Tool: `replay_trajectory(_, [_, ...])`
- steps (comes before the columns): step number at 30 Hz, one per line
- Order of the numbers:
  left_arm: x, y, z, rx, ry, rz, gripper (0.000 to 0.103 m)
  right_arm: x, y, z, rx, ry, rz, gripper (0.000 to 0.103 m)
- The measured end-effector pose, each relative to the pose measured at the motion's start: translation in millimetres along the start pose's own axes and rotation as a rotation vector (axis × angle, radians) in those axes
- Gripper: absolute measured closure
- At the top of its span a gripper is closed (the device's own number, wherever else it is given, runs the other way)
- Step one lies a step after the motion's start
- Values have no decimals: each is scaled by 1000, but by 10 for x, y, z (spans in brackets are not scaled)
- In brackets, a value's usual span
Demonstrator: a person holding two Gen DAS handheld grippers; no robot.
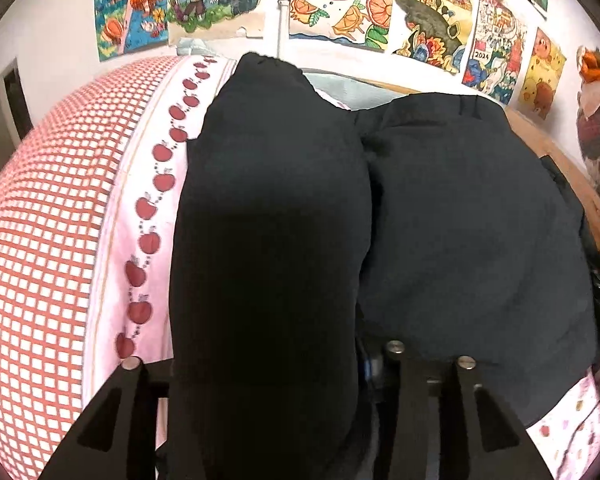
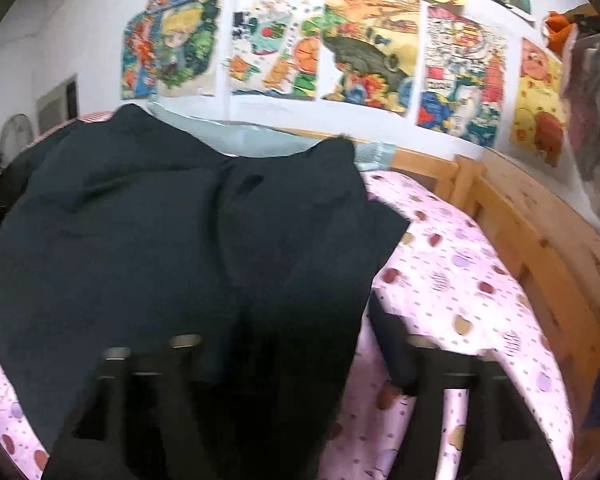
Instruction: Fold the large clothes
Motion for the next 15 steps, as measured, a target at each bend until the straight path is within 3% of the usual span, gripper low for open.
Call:
replay_trajectory(5, [5,120,-96,-35,10,75,41,-117,99,28,0,-16,-85,11])
replay_trajectory(7, [4,160,-104,-51,42,88,37,-140,170,25,1,-29,-110,11])
replay_trajectory(8, [26,220,-103,-81,65,96,35,-143,203,37,-3,-36,-108,11])
replay_trajectory(10, [87,358,-135,-144,103,123,9,-148,284,29,-3,-69,-85,11])
replay_trajectory(13, [130,751,-171,-333,160,112,2,-144,416,2,1,-129,-34,11])
replay_trajectory(15, [106,904,-203,-394,171,115,0,-126,511,-12,-17,-152,-25,11])
Point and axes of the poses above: each gripper's, at about its wrist camera, not at the fingertips, and y roughly against the way its jaws point, x to its left, z to its top, the point moved 7 cm from there along -y, roughly the way its jaws point, and after that the axes turned 9 degrees about -z, right-handed, at the moved point
